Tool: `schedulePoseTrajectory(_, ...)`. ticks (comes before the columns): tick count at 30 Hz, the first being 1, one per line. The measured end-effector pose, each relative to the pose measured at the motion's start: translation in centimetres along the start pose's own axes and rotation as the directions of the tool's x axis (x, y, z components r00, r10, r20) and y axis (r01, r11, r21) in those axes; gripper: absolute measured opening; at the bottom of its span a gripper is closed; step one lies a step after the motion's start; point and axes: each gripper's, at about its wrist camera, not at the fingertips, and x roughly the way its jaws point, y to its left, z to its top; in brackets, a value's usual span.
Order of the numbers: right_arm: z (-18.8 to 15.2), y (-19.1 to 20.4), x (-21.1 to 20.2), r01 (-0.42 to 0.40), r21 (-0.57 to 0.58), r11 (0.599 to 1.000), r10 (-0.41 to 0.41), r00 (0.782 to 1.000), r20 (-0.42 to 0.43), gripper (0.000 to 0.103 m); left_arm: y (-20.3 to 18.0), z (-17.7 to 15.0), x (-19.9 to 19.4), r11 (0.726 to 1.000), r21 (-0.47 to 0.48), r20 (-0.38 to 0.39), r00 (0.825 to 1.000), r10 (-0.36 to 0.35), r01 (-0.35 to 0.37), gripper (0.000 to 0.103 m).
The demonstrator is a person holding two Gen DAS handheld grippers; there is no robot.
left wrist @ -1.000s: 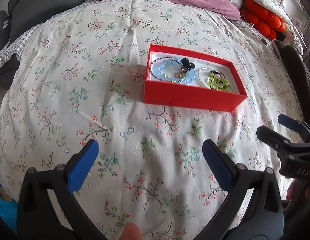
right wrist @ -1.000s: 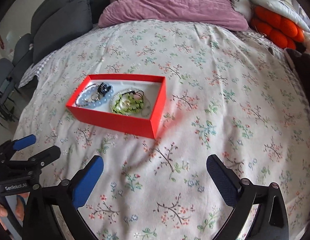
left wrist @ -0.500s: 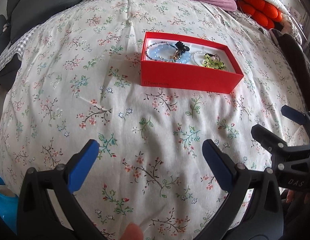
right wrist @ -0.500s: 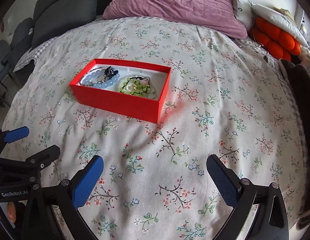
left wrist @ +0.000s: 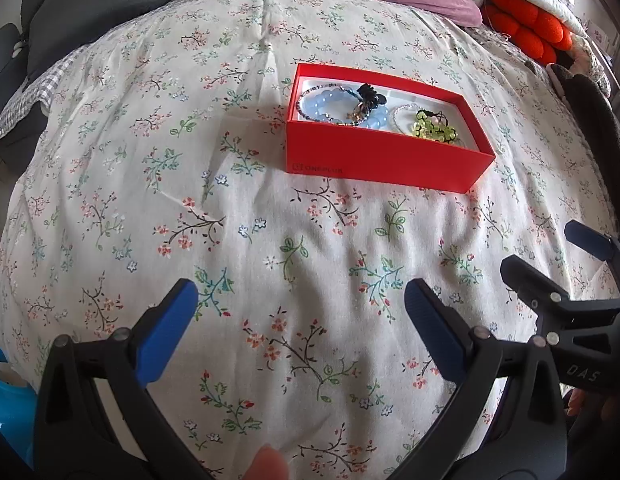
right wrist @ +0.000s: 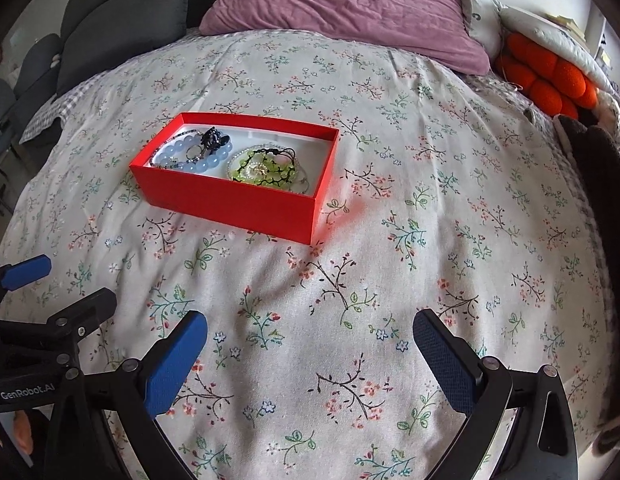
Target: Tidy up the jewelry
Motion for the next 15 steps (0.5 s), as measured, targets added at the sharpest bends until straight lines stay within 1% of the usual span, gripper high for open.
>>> schedulePoseTrajectory(15, -0.09, -0.15, 0.24, 0.000, 0.005, 1.000, 0.000, 1.000, -0.011, 0.103, -0.05, -0.05, 0.22, 1.000, -0.007, -0.006, 1.000, 0.003, -0.003, 0.103)
